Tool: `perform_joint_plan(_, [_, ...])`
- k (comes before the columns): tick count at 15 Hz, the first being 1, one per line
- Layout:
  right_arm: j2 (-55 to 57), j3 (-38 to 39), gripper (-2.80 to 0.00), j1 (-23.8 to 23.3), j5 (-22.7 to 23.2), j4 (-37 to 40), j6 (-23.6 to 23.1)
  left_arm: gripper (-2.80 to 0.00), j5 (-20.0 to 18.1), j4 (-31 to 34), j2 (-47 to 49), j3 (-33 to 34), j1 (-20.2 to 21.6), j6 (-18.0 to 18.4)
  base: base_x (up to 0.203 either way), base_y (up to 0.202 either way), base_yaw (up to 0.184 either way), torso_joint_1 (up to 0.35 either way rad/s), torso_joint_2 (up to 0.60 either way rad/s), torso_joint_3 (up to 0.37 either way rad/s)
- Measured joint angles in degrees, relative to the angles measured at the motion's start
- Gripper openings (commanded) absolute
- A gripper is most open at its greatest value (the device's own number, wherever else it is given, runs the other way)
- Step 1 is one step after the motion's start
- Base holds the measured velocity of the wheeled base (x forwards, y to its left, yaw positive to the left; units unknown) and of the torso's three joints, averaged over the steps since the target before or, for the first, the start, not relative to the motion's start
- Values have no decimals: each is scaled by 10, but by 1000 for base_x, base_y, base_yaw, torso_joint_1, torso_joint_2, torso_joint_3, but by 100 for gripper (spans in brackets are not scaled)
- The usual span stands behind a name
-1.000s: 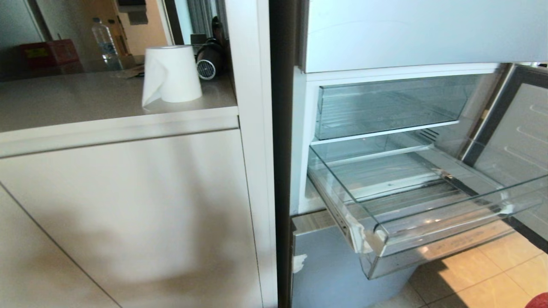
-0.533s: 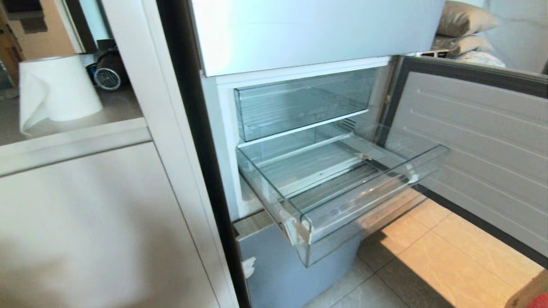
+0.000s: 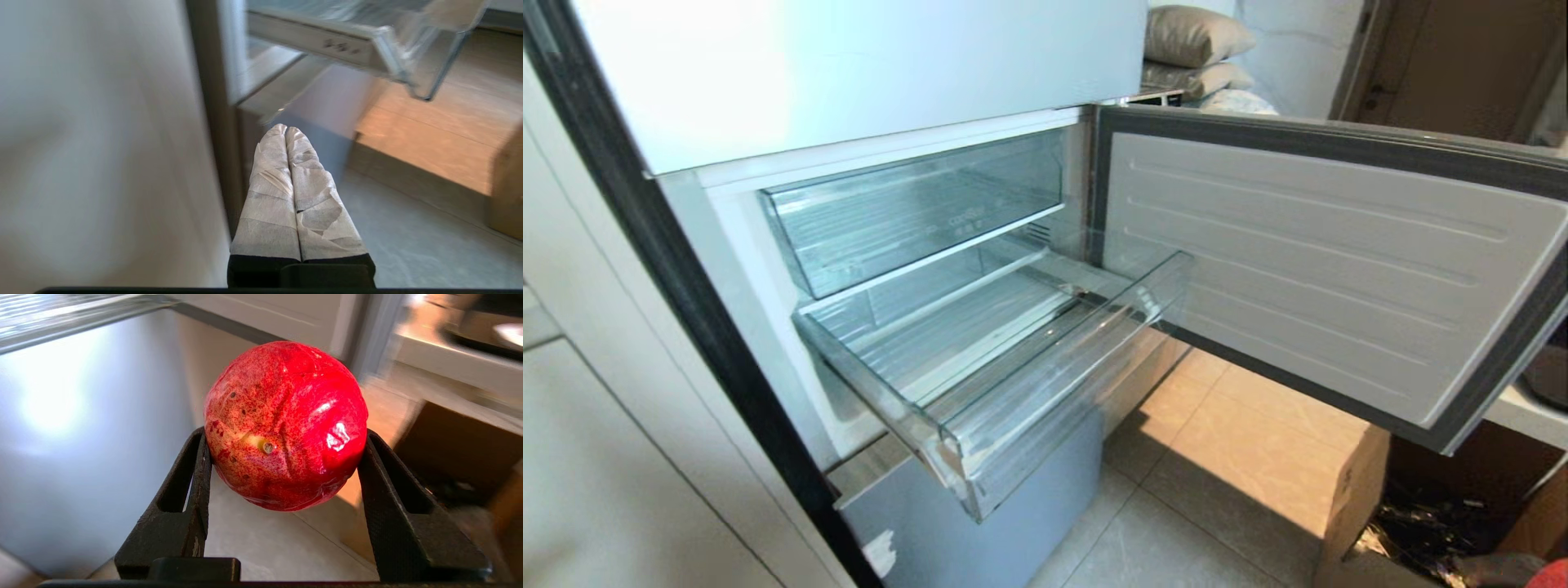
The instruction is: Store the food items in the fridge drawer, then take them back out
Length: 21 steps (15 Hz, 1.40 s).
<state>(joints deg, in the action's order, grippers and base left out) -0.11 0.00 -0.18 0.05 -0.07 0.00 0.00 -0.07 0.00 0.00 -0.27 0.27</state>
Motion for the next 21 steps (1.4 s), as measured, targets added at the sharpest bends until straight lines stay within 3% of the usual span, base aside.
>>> perform_joint_plan(4, [0, 0, -280, 0, 0, 0, -2, -280, 0, 0, 0, 0, 0, 0, -1, 8, -155, 2, 4, 0])
perform_joint_plan(8, [1, -1, -280, 0, -1, 0, -2, -280, 0, 0, 0, 0, 0, 0, -1, 1, -17, -2, 2, 0])
perform_joint_plan(12, [31, -79, -280, -1, -72, 3, 48, -280, 0, 0, 0, 0, 0, 0, 0, 0, 0, 0, 0, 0])
perform_joint_plan(15, [99, -153, -280, -16, -100, 0, 78, -280, 0, 0, 0, 0, 0, 0, 0, 0, 0, 0, 0, 0])
perform_joint_plan(18, [202, -210, -280, -107, -105, -50, 118, -280, 0, 0, 0, 0, 0, 0, 0, 0, 0, 0, 0, 0])
perform_joint_plan(21, [309, -227, -280, -245, -95, -187, 134, -280, 0, 0, 0, 0, 0, 0, 0, 0, 0, 0, 0, 0])
